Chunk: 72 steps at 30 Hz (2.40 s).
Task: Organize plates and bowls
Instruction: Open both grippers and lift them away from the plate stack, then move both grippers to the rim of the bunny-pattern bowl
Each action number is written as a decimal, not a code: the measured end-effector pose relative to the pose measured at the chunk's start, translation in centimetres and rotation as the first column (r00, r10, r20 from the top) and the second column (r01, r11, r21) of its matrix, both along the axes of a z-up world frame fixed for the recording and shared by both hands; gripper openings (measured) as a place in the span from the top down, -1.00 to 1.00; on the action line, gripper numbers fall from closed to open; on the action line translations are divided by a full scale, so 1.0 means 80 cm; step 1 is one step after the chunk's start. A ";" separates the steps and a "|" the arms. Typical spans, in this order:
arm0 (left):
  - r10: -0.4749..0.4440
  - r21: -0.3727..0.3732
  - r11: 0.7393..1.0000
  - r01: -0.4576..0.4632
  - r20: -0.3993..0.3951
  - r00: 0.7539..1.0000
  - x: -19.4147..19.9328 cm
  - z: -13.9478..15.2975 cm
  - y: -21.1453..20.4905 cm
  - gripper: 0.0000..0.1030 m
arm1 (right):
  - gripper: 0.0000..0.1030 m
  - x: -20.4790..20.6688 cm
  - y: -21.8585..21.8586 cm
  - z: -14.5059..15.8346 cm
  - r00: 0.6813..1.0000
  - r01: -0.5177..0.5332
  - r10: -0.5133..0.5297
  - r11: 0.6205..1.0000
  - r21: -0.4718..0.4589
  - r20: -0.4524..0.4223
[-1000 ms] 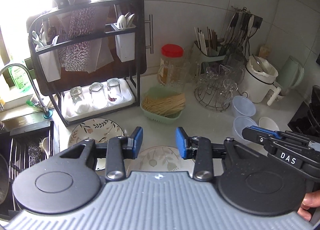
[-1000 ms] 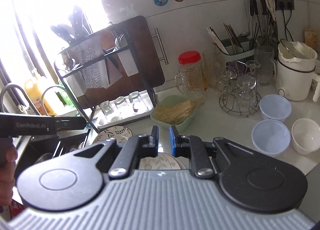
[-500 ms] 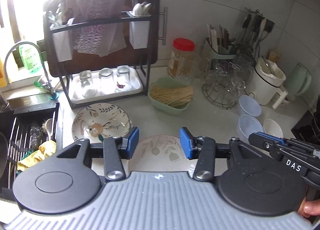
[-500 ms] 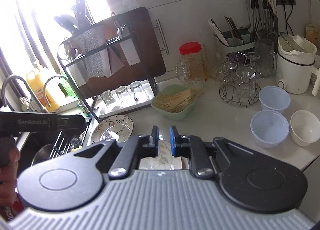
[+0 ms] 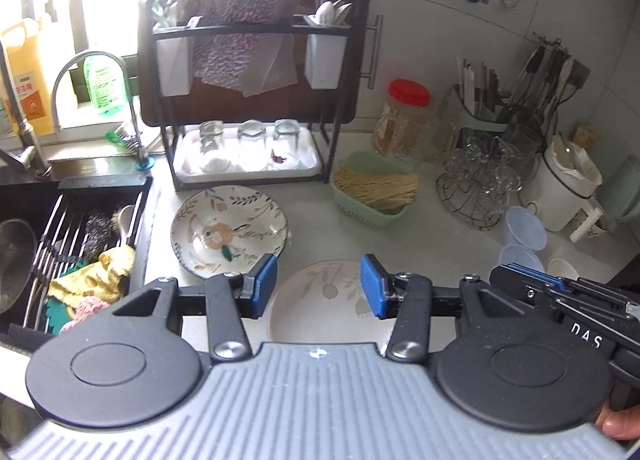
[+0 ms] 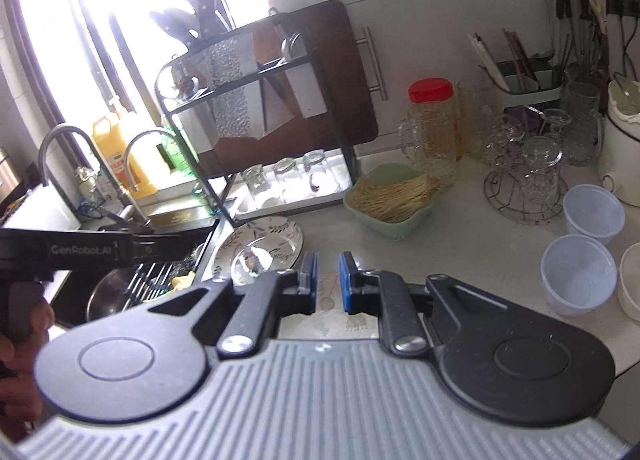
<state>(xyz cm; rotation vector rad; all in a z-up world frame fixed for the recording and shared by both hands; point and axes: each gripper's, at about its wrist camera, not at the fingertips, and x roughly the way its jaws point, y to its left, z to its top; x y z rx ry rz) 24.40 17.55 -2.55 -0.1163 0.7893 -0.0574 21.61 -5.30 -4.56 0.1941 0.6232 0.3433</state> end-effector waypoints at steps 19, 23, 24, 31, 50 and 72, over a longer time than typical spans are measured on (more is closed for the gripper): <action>0.144 0.061 0.989 -0.138 -0.105 0.984 -0.038 -0.029 -0.001 -0.02 | 0.70 0.005 0.002 -0.020 0.984 -0.168 0.167 0.986 0.001 -0.056; 0.142 0.071 0.988 -0.134 -0.106 0.984 -0.027 -0.028 0.006 -0.02 | 0.70 0.011 0.006 -0.018 0.987 -0.153 0.152 0.988 -0.016 -0.060; 0.142 0.073 0.988 -0.135 -0.104 0.984 -0.025 -0.028 0.009 -0.02 | 0.70 0.014 0.007 -0.018 0.987 -0.149 0.147 0.989 -0.013 -0.061; 0.100 0.052 0.994 -0.094 -0.118 0.988 0.008 -0.037 0.042 -0.02 | 0.70 0.033 0.035 -0.021 0.991 -0.104 0.102 0.994 -0.024 -0.084; -0.004 0.009 1.000 0.006 -0.156 0.988 0.146 -0.085 0.176 -0.28 | 0.53 0.091 0.108 -0.032 0.990 0.107 -0.115 0.989 -0.100 -0.079; -0.100 0.016 0.994 0.104 -0.175 0.979 0.272 -0.185 0.251 -0.49 | -0.37 0.191 0.182 -0.107 0.957 0.190 -0.188 0.982 -0.016 -0.221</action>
